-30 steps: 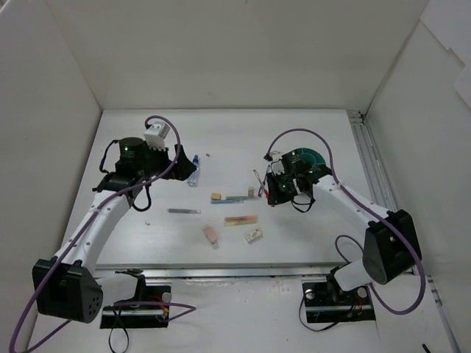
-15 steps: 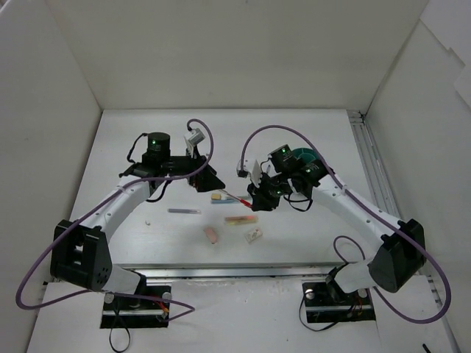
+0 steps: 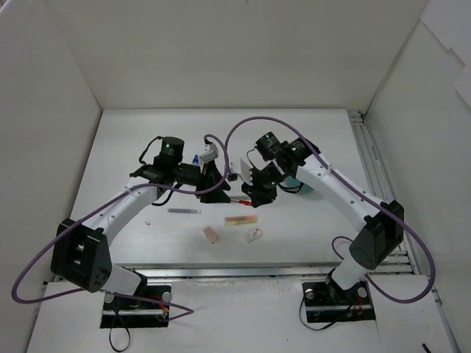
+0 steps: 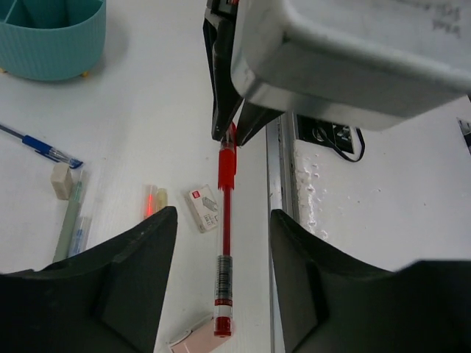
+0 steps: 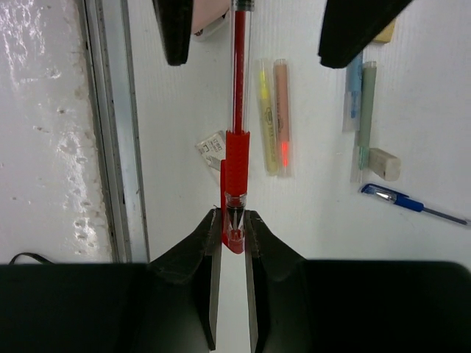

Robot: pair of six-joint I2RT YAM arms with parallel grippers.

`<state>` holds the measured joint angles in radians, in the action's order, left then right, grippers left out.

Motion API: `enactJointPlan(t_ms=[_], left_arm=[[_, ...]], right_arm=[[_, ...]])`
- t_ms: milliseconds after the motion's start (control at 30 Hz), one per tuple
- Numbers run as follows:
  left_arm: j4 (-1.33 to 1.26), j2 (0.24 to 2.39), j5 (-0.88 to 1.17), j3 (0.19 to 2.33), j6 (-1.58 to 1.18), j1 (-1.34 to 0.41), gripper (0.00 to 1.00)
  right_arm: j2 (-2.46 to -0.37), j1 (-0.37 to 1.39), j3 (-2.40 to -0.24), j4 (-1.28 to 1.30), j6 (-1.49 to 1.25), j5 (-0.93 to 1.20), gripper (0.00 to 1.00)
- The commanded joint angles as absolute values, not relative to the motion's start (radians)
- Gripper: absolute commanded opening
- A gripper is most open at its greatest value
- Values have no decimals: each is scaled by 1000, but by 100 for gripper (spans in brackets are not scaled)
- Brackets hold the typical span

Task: Sort the stationery into containers
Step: Pick up the pen from the center of the board.

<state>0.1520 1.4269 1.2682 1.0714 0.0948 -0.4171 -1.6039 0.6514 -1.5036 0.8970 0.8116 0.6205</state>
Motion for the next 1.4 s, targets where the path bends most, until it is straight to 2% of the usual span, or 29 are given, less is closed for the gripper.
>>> enactJointPlan(t_ms=[0, 100, 200, 267, 367, 400, 467, 567, 600, 700, 733, 867, 900, 933, 967, 1100, 1167, 1267, 1367], left_arm=[[133, 1410, 1338, 1114, 158, -426, 47], [149, 1417, 1324, 1121, 170, -437, 45], [161, 1437, 1296, 1134, 170, -446, 48], [167, 1448, 1299, 1146, 169, -456, 45], [170, 1465, 1316, 1161, 164, -456, 33], [170, 1468, 1318, 1163, 164, -456, 26], [164, 1466, 1321, 1164, 161, -456, 22], [152, 1463, 1302, 1164, 147, -465, 9], [149, 1463, 1296, 1166, 143, -465, 1], [150, 1470, 1298, 1169, 143, -476, 0], [147, 1473, 1307, 1170, 140, -476, 0], [97, 1485, 1279, 1167, 85, -476, 0], [83, 1485, 1266, 1166, 68, -476, 0], [66, 1483, 1232, 1158, 49, -476, 0], [23, 1483, 1212, 1152, 20, -476, 0], [-95, 1471, 1128, 1121, -126, -476, 0], [-165, 1457, 1085, 1101, -179, -448, 0], [-250, 1427, 1014, 1065, -274, -422, 0], [-343, 1382, 948, 1013, -330, -422, 0]], right_arm=[[-1585, 650, -1595, 966, 856, 577, 0], [-1585, 652, -1630, 980, 861, 554, 0], [-1588, 652, -1661, 999, 876, 552, 0], [-1591, 655, -1681, 1005, 884, 551, 0], [-1606, 653, -1706, 1022, 885, 534, 0], [-1612, 653, -1710, 1029, 887, 523, 0], [-1631, 655, -1727, 1052, 894, 519, 0], [-1654, 655, -1744, 1071, 902, 514, 0], [-1661, 657, -1752, 1078, 905, 512, 0], [-1670, 658, -1764, 1080, 907, 511, 0], [-1675, 657, -1772, 1078, 904, 508, 6], [-1674, 658, -1795, 1059, 864, 471, 13], [-1666, 657, -1798, 1024, 812, 451, 20], [-1660, 657, -1795, 1006, 795, 434, 40], [-1654, 658, -1793, 994, 781, 404, 46], [-1591, 646, -1755, 869, 659, 333, 55], [-1554, 638, -1708, 810, 614, 287, 64], [-1444, 620, -1600, 581, 476, 226, 73], [-1295, 589, -1410, 345, 162, 67, 78]])
